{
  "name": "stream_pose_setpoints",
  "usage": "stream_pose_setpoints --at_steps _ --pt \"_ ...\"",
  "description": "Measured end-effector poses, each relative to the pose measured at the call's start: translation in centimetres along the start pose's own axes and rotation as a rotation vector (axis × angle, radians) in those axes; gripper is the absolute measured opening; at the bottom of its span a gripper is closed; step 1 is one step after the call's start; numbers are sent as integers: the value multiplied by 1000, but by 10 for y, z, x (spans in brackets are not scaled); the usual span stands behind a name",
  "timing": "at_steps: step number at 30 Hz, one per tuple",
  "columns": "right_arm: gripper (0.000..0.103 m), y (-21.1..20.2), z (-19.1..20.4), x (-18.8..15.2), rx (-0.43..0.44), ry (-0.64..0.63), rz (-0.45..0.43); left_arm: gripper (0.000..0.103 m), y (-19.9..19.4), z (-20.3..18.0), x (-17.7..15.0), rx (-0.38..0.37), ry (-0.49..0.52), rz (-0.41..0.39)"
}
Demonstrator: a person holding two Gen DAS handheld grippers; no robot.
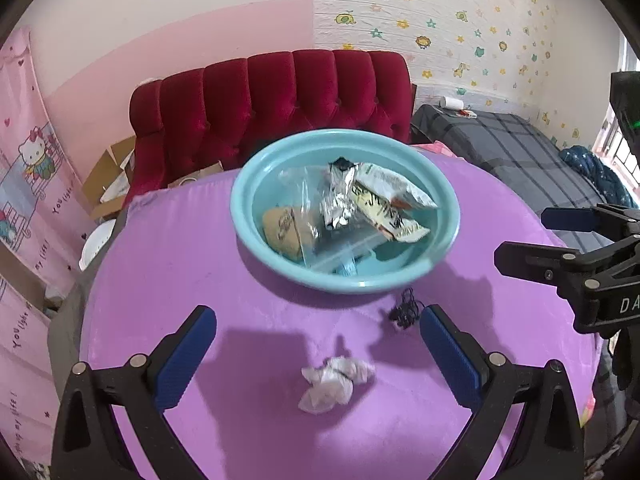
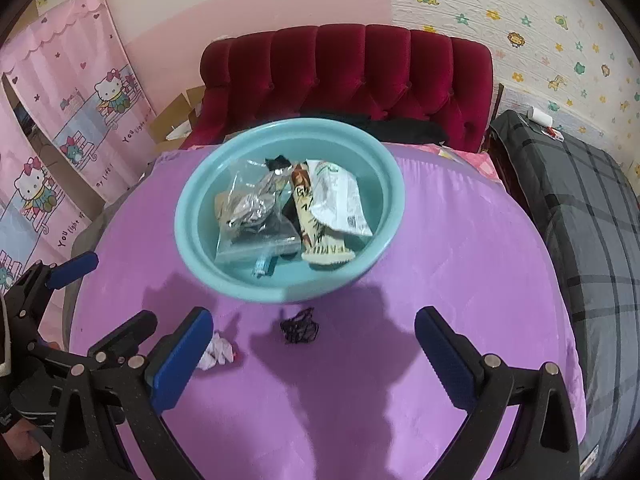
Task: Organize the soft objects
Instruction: 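Withdraw both tools from the basin toward the tissue and cable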
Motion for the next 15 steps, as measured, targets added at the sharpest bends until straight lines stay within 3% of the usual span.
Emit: stream_pose_setpoints --at_steps 15 --pt "103 -2 13 -55 -22 -23 -6 103 -12 0 -54 6 -22 -3"
Point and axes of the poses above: each gripper's, at about its wrist camera, not at the fingertips, and y roughly the way its jaws point, z to its left, x to its top, the point moved 3 cm from there along y, roughly the way its jaws point
